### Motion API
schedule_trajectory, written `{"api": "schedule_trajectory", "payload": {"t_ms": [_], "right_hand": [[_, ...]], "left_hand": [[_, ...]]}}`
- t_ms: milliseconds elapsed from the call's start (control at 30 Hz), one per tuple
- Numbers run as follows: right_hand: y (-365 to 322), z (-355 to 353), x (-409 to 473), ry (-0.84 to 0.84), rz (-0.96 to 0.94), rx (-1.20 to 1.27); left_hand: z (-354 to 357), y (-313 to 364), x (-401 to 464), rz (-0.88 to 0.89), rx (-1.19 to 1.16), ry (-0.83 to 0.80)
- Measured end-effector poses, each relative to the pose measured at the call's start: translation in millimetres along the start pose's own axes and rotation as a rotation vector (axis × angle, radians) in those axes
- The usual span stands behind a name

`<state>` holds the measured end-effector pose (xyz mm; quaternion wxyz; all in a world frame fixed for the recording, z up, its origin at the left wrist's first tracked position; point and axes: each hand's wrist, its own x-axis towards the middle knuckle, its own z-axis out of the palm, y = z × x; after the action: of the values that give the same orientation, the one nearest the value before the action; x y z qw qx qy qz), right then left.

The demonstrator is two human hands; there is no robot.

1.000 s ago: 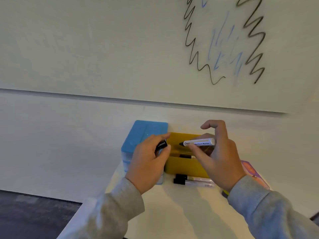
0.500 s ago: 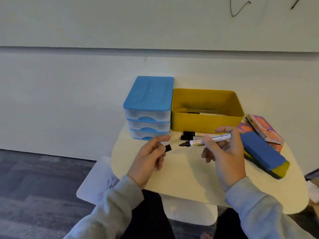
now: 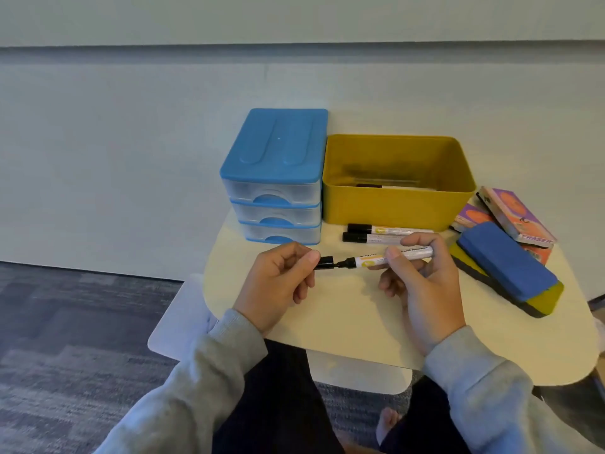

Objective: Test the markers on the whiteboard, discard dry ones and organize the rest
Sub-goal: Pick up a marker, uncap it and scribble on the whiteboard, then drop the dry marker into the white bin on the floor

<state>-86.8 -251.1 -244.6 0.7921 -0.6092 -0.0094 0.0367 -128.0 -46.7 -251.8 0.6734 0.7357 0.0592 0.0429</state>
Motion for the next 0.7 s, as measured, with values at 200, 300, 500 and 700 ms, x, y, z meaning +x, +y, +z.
{"api": "schedule_trajectory", "payload": {"t_ms": [200,300,500,700], "right_hand": [[3.4,-5.8,3.3,-0.164,-0.036,-0.156],[5.2,-6.3,4.2,-0.263,-0.079,-0.316],[3.8,-5.0,4.7,-0.352,-0.112,-0.34],[13.3,-5.8,10.0,-0.4,-0.123,-0.427]], "left_hand": [[4.6,-0.5,-0.5,-0.01,0.108,-0.012],[13.4,0.3,0.5,-0.06,0.21,0.042],[30.4,-4.9,3.0,-0.034,0.343,0.229],[32.3,-6.0,3.5,0.024,0.483,0.275]]}}
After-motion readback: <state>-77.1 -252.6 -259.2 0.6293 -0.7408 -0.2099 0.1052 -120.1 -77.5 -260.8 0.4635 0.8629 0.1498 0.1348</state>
